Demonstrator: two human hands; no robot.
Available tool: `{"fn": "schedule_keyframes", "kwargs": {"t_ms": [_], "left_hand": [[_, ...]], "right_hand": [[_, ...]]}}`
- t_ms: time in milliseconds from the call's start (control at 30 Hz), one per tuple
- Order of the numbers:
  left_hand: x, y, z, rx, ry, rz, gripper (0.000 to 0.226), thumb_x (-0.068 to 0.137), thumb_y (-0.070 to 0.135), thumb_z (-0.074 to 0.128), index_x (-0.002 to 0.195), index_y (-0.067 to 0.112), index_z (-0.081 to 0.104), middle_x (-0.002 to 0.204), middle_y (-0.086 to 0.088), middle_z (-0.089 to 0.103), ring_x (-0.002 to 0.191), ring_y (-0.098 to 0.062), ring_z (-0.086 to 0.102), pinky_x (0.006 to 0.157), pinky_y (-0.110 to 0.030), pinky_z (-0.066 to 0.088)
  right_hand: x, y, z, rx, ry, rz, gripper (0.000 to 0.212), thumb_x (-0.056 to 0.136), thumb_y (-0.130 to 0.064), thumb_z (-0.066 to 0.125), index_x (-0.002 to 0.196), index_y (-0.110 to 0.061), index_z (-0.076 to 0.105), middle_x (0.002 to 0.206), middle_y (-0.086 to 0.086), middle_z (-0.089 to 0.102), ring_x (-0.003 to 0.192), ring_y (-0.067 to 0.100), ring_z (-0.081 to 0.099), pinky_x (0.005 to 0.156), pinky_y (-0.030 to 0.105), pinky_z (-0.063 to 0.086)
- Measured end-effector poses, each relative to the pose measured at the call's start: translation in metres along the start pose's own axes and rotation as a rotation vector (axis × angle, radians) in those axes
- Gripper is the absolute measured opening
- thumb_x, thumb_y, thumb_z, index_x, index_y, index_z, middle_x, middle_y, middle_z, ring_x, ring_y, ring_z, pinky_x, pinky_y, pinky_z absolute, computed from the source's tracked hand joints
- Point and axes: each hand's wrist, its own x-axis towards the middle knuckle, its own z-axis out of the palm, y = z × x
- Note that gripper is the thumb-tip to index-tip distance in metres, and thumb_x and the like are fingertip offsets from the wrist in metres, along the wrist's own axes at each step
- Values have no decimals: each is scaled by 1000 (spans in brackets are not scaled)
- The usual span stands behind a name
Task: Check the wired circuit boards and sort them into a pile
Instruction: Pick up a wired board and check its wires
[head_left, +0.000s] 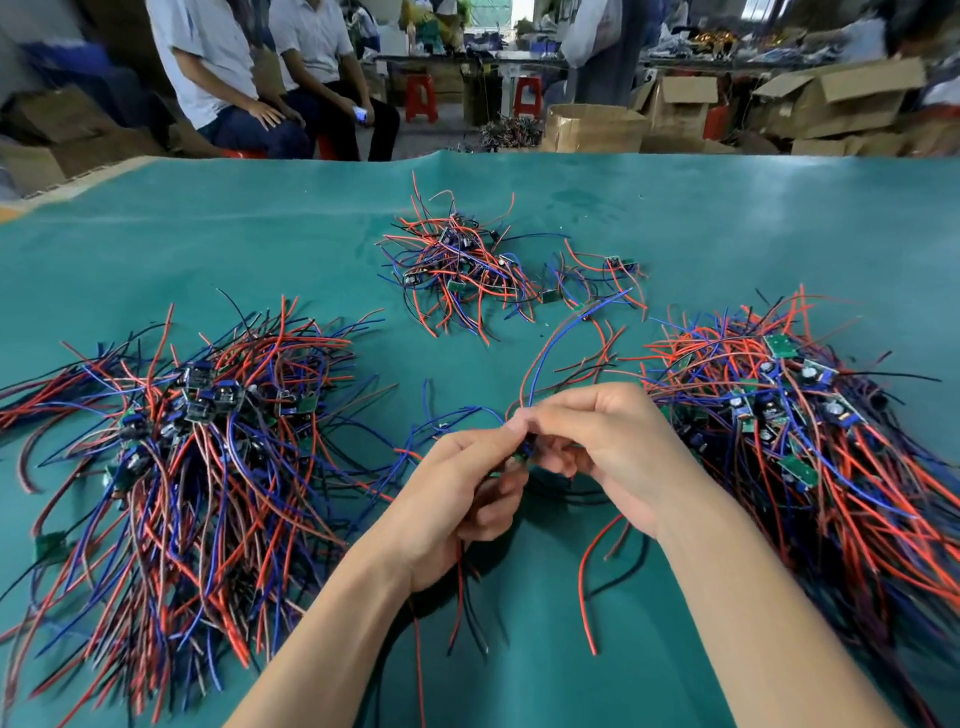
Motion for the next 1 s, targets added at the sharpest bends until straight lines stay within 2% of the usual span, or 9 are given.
{"fn": "schedule_keyframes", "kwargs": {"t_ms": [100, 167, 367, 467, 600, 700, 767, 900, 1000], "left_hand": [[0, 1, 2, 68, 21, 40, 40, 97, 43, 55, 80, 8, 64, 63, -2, 21, 42, -9, 18, 42, -21, 13], [0, 2, 2, 39, 43, 27, 38, 95, 42, 56, 76, 10, 63, 64, -2, 17, 42, -8, 16, 40, -18, 17], [-1, 3, 3, 45, 64, 17, 35, 91, 40, 57, 74, 10, 63, 67, -6, 10, 44, -10, 12, 38, -15, 18], [-1, 1, 4, 85, 75, 30, 35, 92, 39, 57, 74, 9, 64, 65, -4, 10, 44, -11, 12, 40, -15, 17], [0, -2, 8, 150, 95, 77, 34, 94, 36, 57, 80, 6, 65, 54, 4, 20, 45, -11, 14, 41, -18, 16], [1, -5, 11, 203, 110, 96, 33, 97, 33, 56, 79, 7, 66, 52, 6, 24, 44, -11, 16, 40, -19, 17], [1, -5, 12, 199, 114, 100, 33, 99, 31, 55, 77, 9, 66, 51, 5, 23, 44, -12, 14, 41, -20, 15], [1, -3, 11, 175, 102, 82, 35, 99, 30, 55, 73, 9, 64, 56, -2, 15, 48, -15, 9, 44, -23, 11], [-1, 0, 11, 168, 57, 73, 34, 96, 33, 59, 72, 9, 63, 61, -5, 11, 50, -15, 7, 46, -22, 10]], "right_hand": [[0, 2, 5, -23, 22, -13, 19, 89, -13, 69, 73, -8, 78, 58, 15, 61, 50, 19, 53, 49, 23, 35], [1, 4, 9, -37, 49, -21, 20, 91, -15, 69, 74, -7, 77, 56, 14, 62, 53, 19, 54, 50, 22, 36], [6, 8, 4, -309, 296, -138, 18, 90, -20, 71, 74, -14, 77, 54, -10, 54, 55, 8, 45, 61, 29, 39], [4, 7, 3, -274, 250, -118, 17, 88, -21, 71, 74, -13, 76, 58, -1, 55, 59, 15, 51, 56, 32, 41], [1, 5, 0, -249, 134, -56, 26, 86, -32, 77, 72, -10, 76, 61, 8, 66, 59, 16, 61, 49, 28, 44], [1, 4, -2, -237, 112, -18, 22, 88, -23, 76, 71, -8, 76, 62, 13, 68, 57, 19, 61, 50, 29, 43], [1, 3, -5, -245, 132, -24, 20, 89, -20, 75, 73, -8, 77, 63, 9, 68, 57, 14, 60, 49, 27, 44], [5, 6, -8, -265, 317, -61, 18, 88, -22, 75, 73, -14, 77, 57, -7, 64, 54, 5, 61, 50, 25, 46], [9, 5, -19, -355, 519, -156, 19, 87, -26, 76, 73, -14, 74, 59, -4, 66, 66, 22, 70, 64, 43, 55]]}}
